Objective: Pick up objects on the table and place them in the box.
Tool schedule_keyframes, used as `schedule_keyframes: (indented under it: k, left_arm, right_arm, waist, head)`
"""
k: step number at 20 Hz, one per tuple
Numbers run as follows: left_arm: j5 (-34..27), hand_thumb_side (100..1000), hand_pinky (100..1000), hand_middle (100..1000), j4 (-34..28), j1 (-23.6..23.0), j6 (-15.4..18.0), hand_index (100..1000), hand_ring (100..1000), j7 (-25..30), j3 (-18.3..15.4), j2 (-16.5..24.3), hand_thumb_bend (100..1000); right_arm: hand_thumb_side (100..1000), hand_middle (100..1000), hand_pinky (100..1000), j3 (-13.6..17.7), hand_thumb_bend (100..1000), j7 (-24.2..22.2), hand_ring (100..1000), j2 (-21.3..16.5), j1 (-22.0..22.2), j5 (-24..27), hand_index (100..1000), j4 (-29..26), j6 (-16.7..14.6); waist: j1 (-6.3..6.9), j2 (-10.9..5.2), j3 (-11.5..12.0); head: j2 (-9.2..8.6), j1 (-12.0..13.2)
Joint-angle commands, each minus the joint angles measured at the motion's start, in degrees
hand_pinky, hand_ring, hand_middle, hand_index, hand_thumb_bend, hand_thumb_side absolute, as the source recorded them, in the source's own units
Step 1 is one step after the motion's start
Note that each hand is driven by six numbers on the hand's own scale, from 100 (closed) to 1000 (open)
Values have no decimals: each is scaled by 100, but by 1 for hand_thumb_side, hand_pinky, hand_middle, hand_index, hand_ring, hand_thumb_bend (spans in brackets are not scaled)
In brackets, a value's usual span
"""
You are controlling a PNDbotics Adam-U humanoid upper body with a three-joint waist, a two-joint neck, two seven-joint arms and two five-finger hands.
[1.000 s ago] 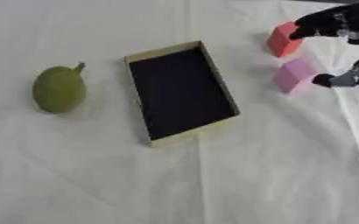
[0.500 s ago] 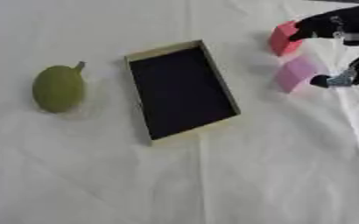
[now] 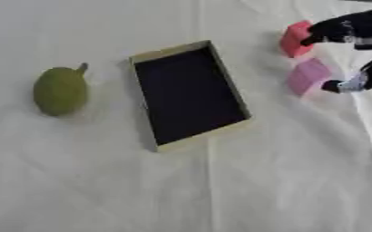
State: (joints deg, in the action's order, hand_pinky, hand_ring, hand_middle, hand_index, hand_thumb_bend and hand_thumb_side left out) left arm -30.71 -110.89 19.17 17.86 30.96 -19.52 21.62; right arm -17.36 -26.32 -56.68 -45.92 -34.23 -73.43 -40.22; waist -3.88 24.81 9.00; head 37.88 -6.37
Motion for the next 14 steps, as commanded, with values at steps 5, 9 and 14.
schedule_keyframes:
  k: [5,9,14]
  left_arm:
    - [-12,672,744,725,-33,69,-6,817,792,32,-23,133,100]
    - [-13,672,741,725,-24,75,-13,816,792,46,-19,137,100]
    - [-21,672,741,725,-21,81,-21,815,793,66,-15,137,100]
  right_arm:
    - [639,758,921,51,330,-693,967,-130,-119,-94,1000,111,-658]
    - [570,800,903,59,392,-673,872,-113,-129,-79,999,130,-643]
    - [556,809,907,66,401,-699,840,-96,-137,-27,996,158,-675]
  waist:
    - [10,-82,15]
    - [7,-63,14]
    - [8,-48,15]
  head:
    - [-82,12]
    - [-80,14]
    - [-89,16]
